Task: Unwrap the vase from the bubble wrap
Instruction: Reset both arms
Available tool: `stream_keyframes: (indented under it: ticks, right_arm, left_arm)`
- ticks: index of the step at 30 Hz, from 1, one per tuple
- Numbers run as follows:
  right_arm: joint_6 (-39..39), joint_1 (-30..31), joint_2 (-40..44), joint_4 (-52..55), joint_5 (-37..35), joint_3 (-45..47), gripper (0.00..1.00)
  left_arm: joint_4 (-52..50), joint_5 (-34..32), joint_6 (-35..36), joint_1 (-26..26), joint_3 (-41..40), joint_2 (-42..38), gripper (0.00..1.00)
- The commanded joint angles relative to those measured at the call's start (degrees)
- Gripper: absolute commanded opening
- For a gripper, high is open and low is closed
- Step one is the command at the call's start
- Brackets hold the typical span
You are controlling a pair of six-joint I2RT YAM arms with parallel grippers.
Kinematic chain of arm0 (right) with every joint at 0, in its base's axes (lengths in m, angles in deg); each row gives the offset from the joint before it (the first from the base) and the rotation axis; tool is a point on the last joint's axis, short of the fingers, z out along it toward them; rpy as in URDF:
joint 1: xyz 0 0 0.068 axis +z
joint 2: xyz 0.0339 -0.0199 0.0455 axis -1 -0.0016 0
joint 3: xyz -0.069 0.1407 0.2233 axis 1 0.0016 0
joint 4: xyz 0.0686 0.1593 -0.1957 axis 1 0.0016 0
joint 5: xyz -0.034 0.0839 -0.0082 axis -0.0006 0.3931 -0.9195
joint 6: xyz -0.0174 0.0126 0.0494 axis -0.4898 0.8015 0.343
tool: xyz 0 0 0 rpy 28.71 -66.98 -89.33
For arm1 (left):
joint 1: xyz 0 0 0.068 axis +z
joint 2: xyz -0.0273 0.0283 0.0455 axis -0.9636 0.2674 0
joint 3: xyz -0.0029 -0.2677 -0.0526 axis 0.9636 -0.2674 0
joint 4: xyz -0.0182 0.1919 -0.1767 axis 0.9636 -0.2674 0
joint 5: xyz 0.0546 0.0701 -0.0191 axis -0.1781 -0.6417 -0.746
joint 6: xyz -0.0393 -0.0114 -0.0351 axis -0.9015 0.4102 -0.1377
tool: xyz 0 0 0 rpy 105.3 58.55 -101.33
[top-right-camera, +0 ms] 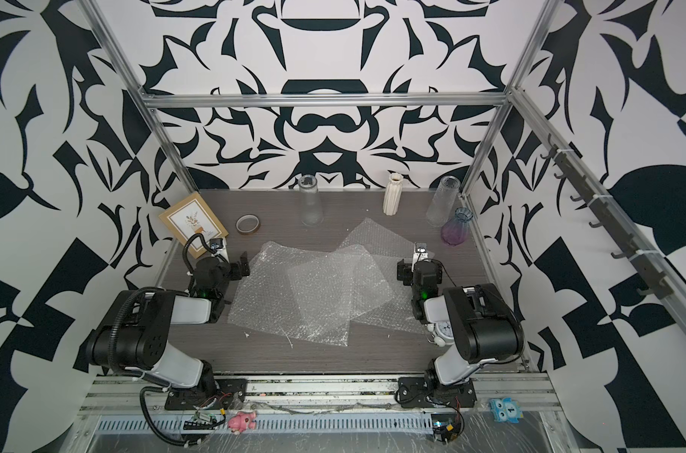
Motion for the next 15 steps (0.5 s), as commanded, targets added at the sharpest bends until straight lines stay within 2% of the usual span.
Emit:
stream_keyframes:
  ticks: [1, 15]
  right_arm:
    - [0.31, -0.11, 1.10, -1.59, 0.09, -0.97, 0.97]
    - [0.28, -0.10, 1.16, -1.51, 0.09, -0.99, 0.99]
  left_arm:
    - [2.25, 0.22, 0.44, 0.23, -0.58, 0.55, 0.99]
    - [1.61, 1.64, 0.87, 0.23, -0.18, 0.61, 0.99]
